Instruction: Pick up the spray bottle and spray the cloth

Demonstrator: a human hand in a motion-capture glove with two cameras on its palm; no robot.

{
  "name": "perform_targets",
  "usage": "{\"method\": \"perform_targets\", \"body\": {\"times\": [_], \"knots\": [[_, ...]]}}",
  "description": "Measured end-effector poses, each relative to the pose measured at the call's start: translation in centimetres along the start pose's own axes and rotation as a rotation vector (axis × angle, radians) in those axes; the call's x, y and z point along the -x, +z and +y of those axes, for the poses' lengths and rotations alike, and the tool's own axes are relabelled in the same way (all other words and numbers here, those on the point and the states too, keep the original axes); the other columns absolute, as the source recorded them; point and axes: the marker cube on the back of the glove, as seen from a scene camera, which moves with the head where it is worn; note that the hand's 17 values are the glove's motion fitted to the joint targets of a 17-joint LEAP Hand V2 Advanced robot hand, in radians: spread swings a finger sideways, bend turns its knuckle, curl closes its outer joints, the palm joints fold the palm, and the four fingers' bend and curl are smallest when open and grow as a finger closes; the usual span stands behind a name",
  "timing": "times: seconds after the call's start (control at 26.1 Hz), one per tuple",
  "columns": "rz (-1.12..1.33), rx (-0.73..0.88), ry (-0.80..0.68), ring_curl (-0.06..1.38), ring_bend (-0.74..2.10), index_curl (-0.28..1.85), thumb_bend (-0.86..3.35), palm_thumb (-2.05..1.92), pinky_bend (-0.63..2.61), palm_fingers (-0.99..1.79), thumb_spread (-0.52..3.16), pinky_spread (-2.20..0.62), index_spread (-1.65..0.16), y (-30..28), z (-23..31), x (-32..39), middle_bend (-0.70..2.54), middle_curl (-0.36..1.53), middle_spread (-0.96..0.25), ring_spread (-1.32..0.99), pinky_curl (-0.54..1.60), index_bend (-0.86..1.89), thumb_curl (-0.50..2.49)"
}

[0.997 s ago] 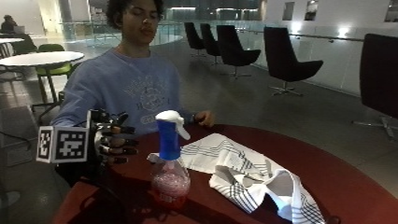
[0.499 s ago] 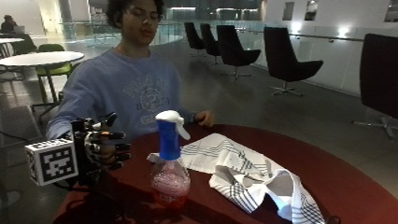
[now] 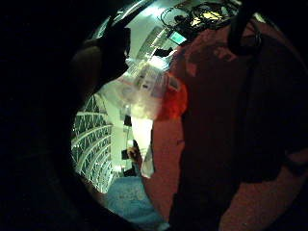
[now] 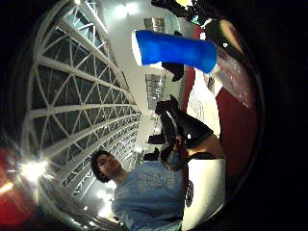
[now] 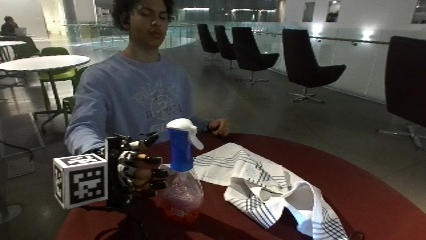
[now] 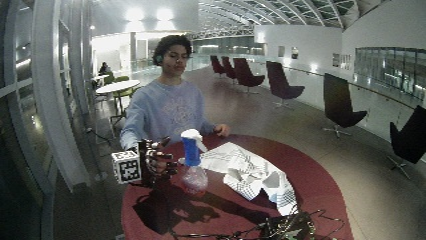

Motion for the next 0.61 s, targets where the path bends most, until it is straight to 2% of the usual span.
{"method": "perform_targets", "body": {"times": [0.38,0.61], "knots": [[0.06,-0.035,0.021,0.35,0.38,0.24,-0.02,0.75,0.21,0.74,1.04,0.2,-0.34,4.4,-5.4,-0.3,0.29,0.42,-0.05,-0.02,0.33,0.09,0.35],[0.176,-0.13,0.004,0.36,0.45,0.21,-0.01,0.79,0.23,0.9,0.99,0.16,-0.33,5.2,-5.9,-0.9,0.33,0.42,-0.07,-0.06,0.33,0.08,0.37]]}}
